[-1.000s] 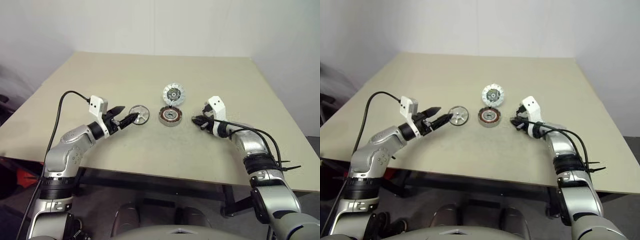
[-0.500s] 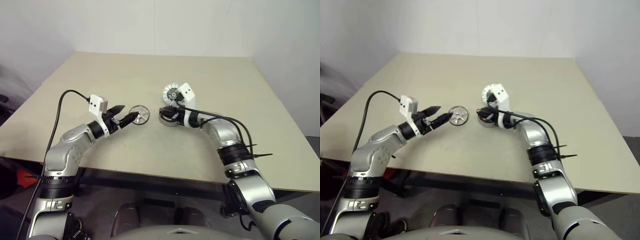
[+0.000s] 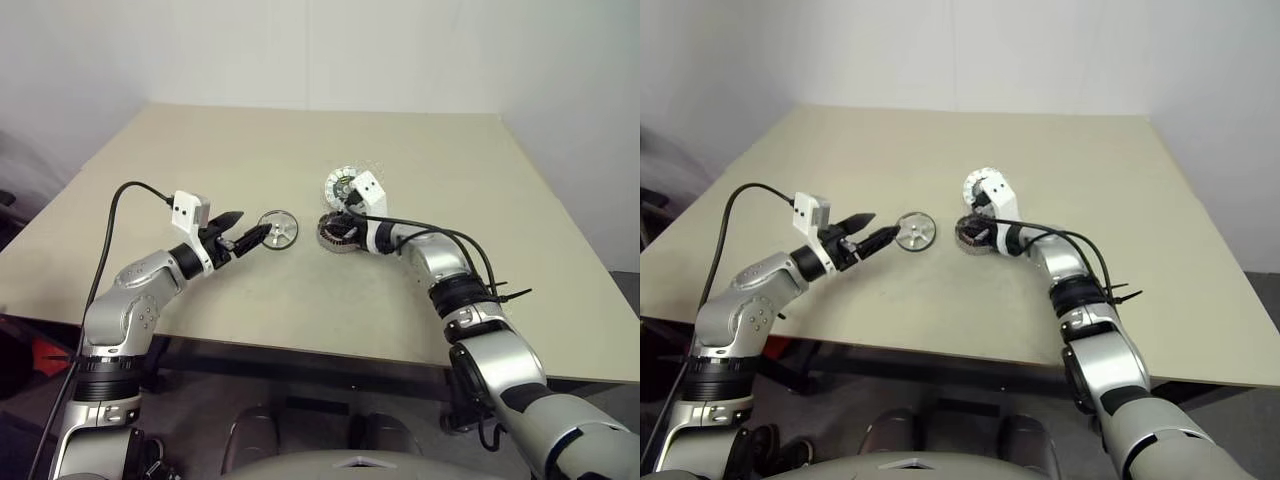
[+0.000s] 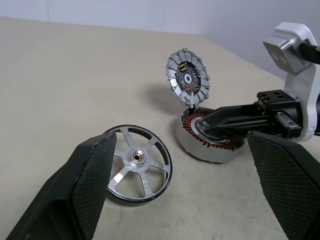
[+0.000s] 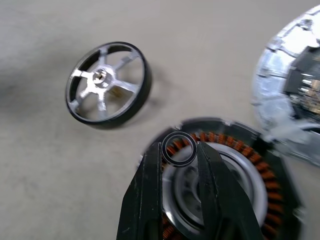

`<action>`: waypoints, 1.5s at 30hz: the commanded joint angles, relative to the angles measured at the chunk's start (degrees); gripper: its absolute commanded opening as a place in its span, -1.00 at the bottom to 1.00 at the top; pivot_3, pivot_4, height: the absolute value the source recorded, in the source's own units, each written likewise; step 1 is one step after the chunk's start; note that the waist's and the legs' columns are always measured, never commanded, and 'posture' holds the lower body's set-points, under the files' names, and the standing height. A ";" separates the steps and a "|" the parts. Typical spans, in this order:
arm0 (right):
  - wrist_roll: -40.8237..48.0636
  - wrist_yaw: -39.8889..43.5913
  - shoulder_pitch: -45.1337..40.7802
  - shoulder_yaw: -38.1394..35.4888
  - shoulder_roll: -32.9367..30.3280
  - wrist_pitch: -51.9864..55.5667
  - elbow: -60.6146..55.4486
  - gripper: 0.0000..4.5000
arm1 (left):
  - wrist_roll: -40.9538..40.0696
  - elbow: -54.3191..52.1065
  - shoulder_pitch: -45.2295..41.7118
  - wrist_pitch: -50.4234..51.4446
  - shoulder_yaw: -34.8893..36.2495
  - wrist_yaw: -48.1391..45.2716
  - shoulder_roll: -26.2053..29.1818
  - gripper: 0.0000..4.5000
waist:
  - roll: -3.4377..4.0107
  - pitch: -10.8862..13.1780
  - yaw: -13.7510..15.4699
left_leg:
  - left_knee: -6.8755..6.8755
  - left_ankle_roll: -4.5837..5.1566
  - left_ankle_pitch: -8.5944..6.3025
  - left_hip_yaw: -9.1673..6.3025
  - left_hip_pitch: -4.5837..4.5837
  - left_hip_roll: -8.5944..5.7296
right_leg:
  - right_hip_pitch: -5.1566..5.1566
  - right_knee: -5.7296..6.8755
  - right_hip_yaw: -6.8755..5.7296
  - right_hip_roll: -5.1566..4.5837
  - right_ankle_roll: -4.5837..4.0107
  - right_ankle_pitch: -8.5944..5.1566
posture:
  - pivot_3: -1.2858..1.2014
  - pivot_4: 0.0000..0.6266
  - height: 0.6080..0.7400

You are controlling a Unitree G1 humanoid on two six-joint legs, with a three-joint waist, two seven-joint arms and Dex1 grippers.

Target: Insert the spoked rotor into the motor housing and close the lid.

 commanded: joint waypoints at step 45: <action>-1.56 -1.60 -1.38 -3.07 0.58 -5.25 3.20 0.11 | 0.02 -2.65 0.15 -1.43 0.72 0.48 0.27 0.97 | -0.01 0.00 -0.50 | 0.00 0.00 0.00 0.01 0.10 0.01 | 0.05 0.05 0.02 0.00 -0.01 0.00 | 0.03 -1.00 1.00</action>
